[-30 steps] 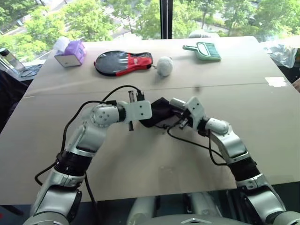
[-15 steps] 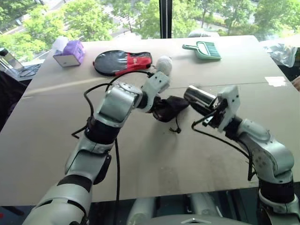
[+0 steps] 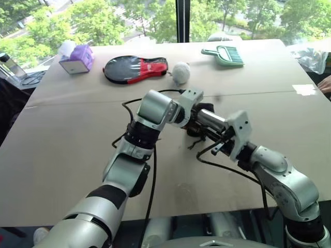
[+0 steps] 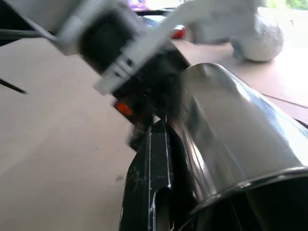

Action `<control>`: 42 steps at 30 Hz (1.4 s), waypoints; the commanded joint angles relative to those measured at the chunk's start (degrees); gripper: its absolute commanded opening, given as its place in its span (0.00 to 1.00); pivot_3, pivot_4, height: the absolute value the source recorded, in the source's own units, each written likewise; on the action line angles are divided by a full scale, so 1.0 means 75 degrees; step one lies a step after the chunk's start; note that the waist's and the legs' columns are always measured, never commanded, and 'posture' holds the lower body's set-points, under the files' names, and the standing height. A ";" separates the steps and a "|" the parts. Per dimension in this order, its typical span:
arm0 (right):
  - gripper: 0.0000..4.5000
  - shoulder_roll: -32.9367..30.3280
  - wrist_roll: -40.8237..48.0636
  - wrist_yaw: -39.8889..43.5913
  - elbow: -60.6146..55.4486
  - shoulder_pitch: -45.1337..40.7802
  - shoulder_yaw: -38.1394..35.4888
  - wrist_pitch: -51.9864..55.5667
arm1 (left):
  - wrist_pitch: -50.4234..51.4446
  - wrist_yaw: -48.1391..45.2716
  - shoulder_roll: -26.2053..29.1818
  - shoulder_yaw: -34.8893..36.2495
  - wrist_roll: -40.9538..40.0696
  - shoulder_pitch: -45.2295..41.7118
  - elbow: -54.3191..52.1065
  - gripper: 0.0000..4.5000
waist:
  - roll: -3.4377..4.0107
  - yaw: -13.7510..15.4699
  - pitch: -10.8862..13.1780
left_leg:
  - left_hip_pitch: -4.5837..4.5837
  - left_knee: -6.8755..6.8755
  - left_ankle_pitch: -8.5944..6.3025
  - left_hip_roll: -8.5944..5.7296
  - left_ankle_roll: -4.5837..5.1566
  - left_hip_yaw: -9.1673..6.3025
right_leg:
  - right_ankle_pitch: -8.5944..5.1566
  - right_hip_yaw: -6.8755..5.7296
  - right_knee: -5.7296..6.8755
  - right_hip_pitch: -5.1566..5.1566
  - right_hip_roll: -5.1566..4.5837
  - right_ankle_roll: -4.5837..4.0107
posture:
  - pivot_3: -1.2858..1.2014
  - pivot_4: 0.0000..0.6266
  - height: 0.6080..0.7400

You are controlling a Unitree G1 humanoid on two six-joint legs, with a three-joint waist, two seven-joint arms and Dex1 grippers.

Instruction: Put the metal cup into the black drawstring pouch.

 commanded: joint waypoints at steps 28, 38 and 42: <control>0.02 0.1390 -0.2157 0.0514 0.4344 -0.1981 0.0967 -0.3645 | 0.1027 0.0533 0.0717 0.0735 -0.1779 -0.0188 -0.1157 0.00 | 0.0000 -0.0079 0.0000 | 0.0018 -0.0007 0.0002 0.0002 -0.0004 0.0008 | 0.0001 0.0013 0.0005 0.0000 0.0005 0.0000 | 0.52 0.24 1.00; 0.02 0.3019 0.0879 0.0533 0.4372 -0.1773 -0.1049 -0.1753 | 0.0860 0.0857 0.0933 0.0968 -0.1882 0.0164 -0.1140 0.00 | 0.0003 -0.0051 0.0000 | 0.0015 -0.0006 0.0002 0.0001 -0.0004 0.0002 | 0.0001 0.0009 0.0003 -0.0001 0.0001 0.0000 | 0.52 0.24 1.00; 0.02 0.2254 -0.1214 0.0459 0.4462 -0.1913 0.0503 -0.2735 | 0.0755 0.0868 0.0942 0.0986 -0.1931 0.0091 -0.1056 0.00 | 0.0003 -0.0066 0.0000 | 0.0015 -0.0007 0.0001 -0.0003 -0.0004 0.0005 | 0.0001 0.0011 0.0002 -0.0003 0.0001 0.0000 | 0.52 0.24 1.00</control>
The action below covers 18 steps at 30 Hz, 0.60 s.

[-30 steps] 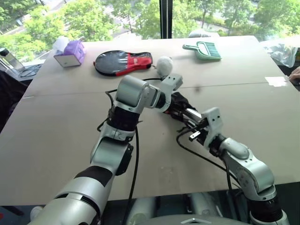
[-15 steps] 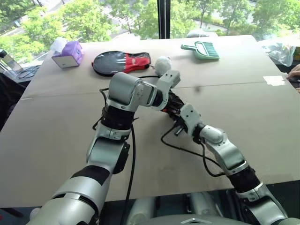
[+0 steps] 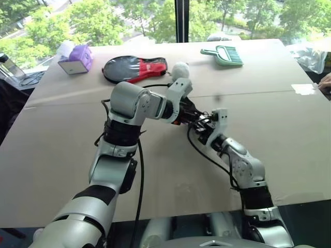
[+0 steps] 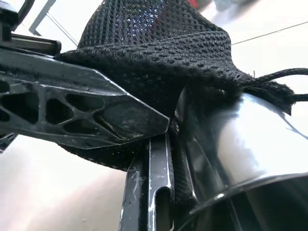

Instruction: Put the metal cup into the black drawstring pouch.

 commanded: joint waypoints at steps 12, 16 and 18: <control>0.60 -0.0752 -0.1307 -0.0136 -0.1014 0.0079 0.0674 -0.0015 | -0.0445 0.0027 0.0145 -0.0008 -0.0121 -0.0006 0.0168 0.00 | 0.0000 -0.0005 0.0000 | -0.0001 0.0001 0.0000 0.0001 -0.0001 -0.0002 | 0.0000 -0.0002 0.0000 0.0000 -0.0001 0.0000 | 0.52 0.24 1.00; 0.60 -0.0999 -0.1015 -0.0141 -0.1854 0.0417 0.0469 0.0806 | -0.0466 0.0034 0.0144 -0.0014 -0.0122 -0.0018 0.0201 0.00 | -0.0001 0.0015 0.0000 | -0.0003 -0.0001 0.0000 0.0001 0.0000 -0.0003 | 0.0000 -0.0002 -0.0001 0.0000 -0.0001 0.0000 | 0.52 0.24 1.00; 0.60 -0.1075 -0.0805 -0.0140 -0.2272 0.0611 0.0359 0.1113 | -0.0458 0.0030 0.0140 -0.0011 -0.0131 -0.0030 0.0213 0.00 | -0.0001 0.0018 -0.0001 | -0.0003 -0.0001 0.0000 0.0001 0.0000 -0.0002 | 0.0000 -0.0001 -0.0002 0.0000 -0.0001 0.0000 | 0.52 0.24 1.00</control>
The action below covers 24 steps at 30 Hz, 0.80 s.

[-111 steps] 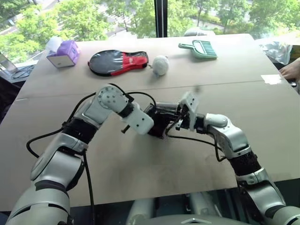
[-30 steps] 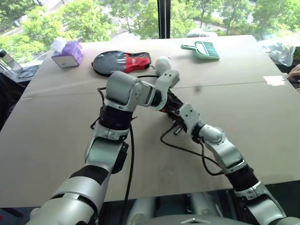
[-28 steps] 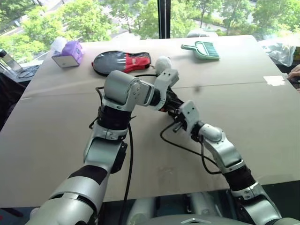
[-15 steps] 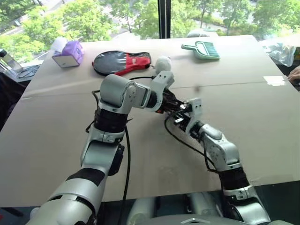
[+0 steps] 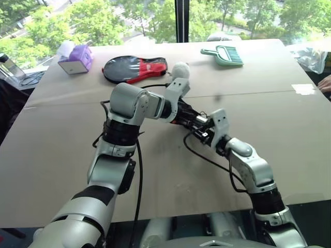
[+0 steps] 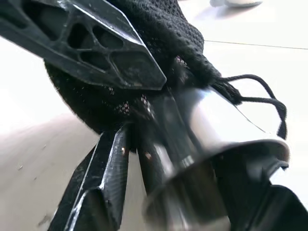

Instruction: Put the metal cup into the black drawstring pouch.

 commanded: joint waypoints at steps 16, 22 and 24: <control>0.07 0.0125 0.1184 0.0078 -0.1044 0.0083 -0.0507 0.0884 | -0.0079 -0.0123 0.0086 -0.0052 -0.0255 -0.0245 0.0006 0.00 | 0.0000 0.0006 0.0000 | 0.0000 -0.0001 0.0000 0.0000 0.0000 0.0000 | 0.0000 -0.0001 0.0001 0.0000 0.0000 0.0000 | 0.52 0.24 1.00; 0.03 0.0160 0.0907 0.0323 -0.0738 -0.0257 -0.0128 0.0270 | 0.0112 -0.0226 0.0063 0.0065 -0.0435 -0.0425 -0.0005 0.00 | 0.0000 -0.0006 0.0000 | 0.0000 -0.0001 0.0000 0.0000 0.0000 0.0000 | 0.0000 0.0000 0.0001 -0.0001 0.0001 0.0000 | 0.52 0.24 1.00; 0.03 -0.0017 0.0271 0.0482 -0.0395 -0.0490 0.0433 -0.0328 | 0.0180 -0.0310 0.0081 0.0112 -0.0541 -0.0546 0.0015 0.00 | 0.0000 -0.0013 0.0000 | 0.0000 -0.0001 0.0000 0.0000 0.0000 0.0001 | 0.0000 0.0000 0.0001 -0.0001 0.0001 0.0000 | 0.52 0.24 1.00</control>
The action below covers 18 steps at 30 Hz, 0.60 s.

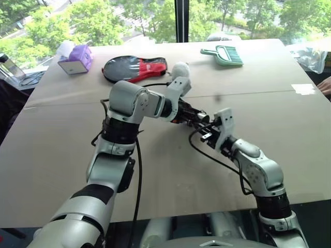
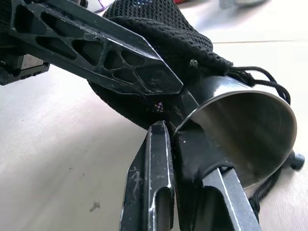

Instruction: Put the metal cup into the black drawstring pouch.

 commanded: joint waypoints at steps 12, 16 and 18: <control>0.03 0.1096 -0.0019 0.0212 0.1620 -0.1277 -0.0251 -0.2883 | 0.0500 -0.0310 0.0264 0.0756 -0.0720 -0.0259 -0.0129 0.00 | 0.0000 -0.0039 0.0001 | 0.0000 0.0000 0.0001 0.0003 -0.0002 -0.0004 | 0.0000 -0.0004 0.0001 -0.0001 0.0001 0.0000 | 0.52 0.24 1.00; 0.03 0.1644 0.1234 0.0232 0.1199 -0.0699 -0.0941 -0.2485 | 0.0354 -0.0224 0.0437 0.1079 -0.0743 0.0003 -0.0234 0.00 | 0.0001 -0.0078 0.0000 | 0.0000 0.0001 0.0001 0.0001 -0.0002 -0.0005 | 0.0000 -0.0004 -0.0003 0.0001 -0.0003 0.0000 | 0.52 0.24 1.00; 0.03 0.1763 0.1782 0.0339 0.1035 -0.0502 -0.1114 -0.2226 | 0.0161 -0.0169 0.0392 0.1207 -0.0751 0.0104 -0.0192 0.00 | 0.0002 -0.0091 0.0000 | 0.0000 0.0000 0.0001 0.0001 -0.0002 -0.0008 | 0.0000 -0.0007 -0.0002 0.0001 -0.0003 0.0000 | 0.52 0.24 1.00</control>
